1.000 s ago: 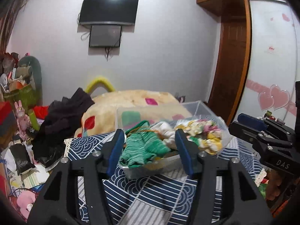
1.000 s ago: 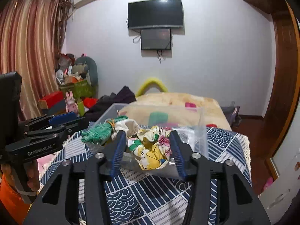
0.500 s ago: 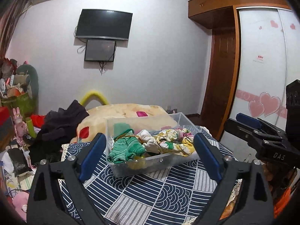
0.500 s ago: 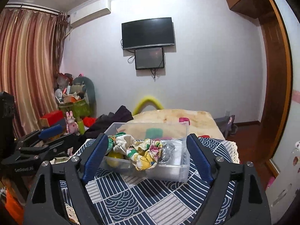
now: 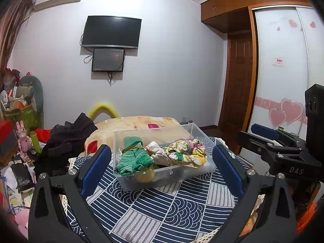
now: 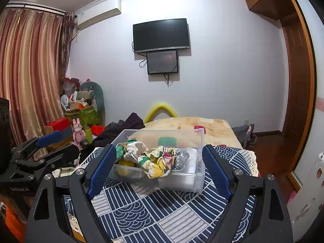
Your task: Organize soft objects
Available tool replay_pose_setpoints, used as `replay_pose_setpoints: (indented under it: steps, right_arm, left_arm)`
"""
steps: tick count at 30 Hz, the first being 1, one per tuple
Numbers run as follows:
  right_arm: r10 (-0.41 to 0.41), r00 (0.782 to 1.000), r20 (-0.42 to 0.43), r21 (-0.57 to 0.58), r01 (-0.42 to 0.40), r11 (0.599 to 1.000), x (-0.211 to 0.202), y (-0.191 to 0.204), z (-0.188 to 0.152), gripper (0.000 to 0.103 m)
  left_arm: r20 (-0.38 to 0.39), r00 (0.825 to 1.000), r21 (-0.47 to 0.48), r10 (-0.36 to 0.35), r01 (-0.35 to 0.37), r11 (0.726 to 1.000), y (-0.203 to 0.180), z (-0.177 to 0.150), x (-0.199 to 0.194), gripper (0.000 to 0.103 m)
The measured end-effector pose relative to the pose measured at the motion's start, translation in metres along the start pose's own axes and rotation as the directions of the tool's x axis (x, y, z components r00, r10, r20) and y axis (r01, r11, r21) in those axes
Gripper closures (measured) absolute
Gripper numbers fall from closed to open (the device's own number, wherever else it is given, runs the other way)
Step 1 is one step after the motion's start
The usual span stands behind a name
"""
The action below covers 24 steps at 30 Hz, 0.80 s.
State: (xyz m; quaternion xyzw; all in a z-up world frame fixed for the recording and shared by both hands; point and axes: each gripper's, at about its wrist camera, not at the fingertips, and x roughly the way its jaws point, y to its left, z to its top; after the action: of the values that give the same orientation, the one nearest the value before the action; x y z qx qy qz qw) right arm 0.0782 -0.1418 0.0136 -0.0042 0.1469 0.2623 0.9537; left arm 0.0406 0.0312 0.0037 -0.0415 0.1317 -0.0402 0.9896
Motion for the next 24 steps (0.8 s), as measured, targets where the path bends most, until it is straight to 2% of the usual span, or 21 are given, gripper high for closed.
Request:
replay_pose_setpoints:
  steps: [24]
  right_arm:
    - [0.013, 1.000, 0.008, -0.017, -0.013, 1.000, -0.0045, 0.0066, 0.0012, 0.018]
  left_arm:
    - [0.002, 1.000, 0.001, -0.001, 0.001, 1.000, -0.0007, 0.0003, -0.0033, 0.002]
